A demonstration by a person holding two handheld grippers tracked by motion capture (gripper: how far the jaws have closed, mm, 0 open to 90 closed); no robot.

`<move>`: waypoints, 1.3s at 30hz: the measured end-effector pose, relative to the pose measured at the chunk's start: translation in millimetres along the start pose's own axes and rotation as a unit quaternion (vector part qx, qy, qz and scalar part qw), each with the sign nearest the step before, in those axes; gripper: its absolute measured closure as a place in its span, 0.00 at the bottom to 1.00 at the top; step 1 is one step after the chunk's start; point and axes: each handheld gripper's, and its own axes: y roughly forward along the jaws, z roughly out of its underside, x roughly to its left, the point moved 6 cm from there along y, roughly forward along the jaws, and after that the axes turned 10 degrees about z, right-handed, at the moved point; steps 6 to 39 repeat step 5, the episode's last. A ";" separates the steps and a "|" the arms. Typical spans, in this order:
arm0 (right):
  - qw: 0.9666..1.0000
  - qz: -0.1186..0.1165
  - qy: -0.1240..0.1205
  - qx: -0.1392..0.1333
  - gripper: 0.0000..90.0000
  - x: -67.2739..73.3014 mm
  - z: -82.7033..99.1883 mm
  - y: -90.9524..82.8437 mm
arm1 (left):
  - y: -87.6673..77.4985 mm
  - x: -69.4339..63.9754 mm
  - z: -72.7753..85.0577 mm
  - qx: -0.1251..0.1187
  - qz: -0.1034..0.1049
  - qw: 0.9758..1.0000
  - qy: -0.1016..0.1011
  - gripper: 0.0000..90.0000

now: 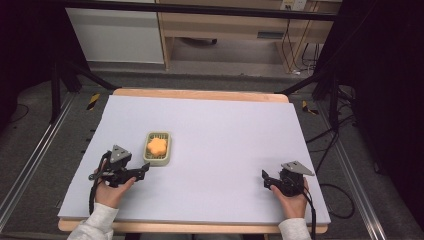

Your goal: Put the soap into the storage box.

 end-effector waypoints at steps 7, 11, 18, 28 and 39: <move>1.000 -0.001 0.000 0.001 0.18 -0.2 -0.1 0.2 | -2.1 8.3 5.8 0.000 -0.008 1.000 -0.009 0.26; 1.000 -0.001 0.000 0.001 0.18 -0.2 -0.1 0.2 | -2.1 8.3 5.8 0.000 -0.008 1.000 -0.009 0.26; 1.000 -0.001 0.000 0.001 0.18 -0.2 -0.1 0.2 | -2.1 8.3 5.8 0.000 -0.008 1.000 -0.009 0.26; 1.000 -0.001 0.000 0.001 0.18 -0.2 -0.1 0.2 | -2.1 8.3 5.8 0.000 -0.008 1.000 -0.009 0.26; 1.000 -0.001 0.000 0.001 0.18 -0.2 -0.1 0.2 | -2.1 8.3 5.8 0.000 -0.008 1.000 -0.009 0.26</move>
